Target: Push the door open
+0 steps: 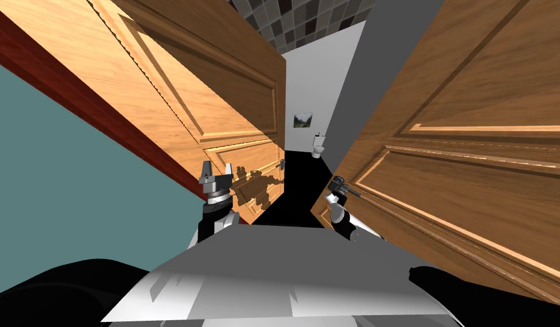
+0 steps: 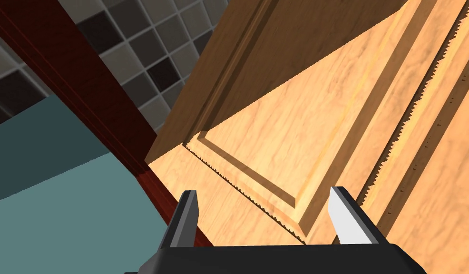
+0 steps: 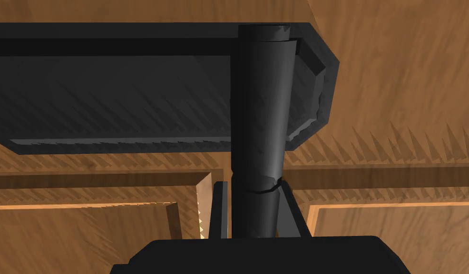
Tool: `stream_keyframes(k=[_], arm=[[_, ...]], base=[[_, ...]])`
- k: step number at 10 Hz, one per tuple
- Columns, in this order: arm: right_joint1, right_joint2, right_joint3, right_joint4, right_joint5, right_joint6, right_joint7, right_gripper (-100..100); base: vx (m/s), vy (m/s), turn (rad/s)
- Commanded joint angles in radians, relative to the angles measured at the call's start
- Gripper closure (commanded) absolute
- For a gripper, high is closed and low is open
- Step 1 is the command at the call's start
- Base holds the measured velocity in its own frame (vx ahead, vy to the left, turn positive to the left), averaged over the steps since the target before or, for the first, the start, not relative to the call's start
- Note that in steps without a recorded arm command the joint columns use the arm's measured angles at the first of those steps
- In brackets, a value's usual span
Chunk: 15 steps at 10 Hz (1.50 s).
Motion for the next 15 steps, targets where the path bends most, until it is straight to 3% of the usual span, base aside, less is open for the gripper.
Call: stream_keyframes(k=[1, 5, 6, 7, 9, 13, 15], arm=[[-0.023, 0.003, -0.033, 0.017, -0.01, -0.028, 0.041, 100], [-0.051, 0.025, -0.097, 0.027, -0.029, -0.06, 0.115, 100], [-0.044, 0.023, -0.088, 0.026, -0.027, -0.054, 0.103, 100], [-0.051, 0.026, -0.123, 0.023, -0.041, -0.079, 0.135, 100], [-0.053, 0.027, -0.135, 0.023, -0.046, -0.087, 0.145, 100], [-0.067, 0.034, -0.218, 0.017, -0.081, -0.145, 0.217, 100], [-0.067, 0.034, -0.218, 0.031, -0.081, -0.145, 0.217, 100]], base=[[0.088, -0.1, 0.017], [0.079, -0.094, 0.021], [0.031, -0.038, 0.003], [0.088, -0.113, 0.025], [0.134, -0.126, 0.017], [0.123, -0.124, 0.018], [0.07, -0.082, 0.005]])
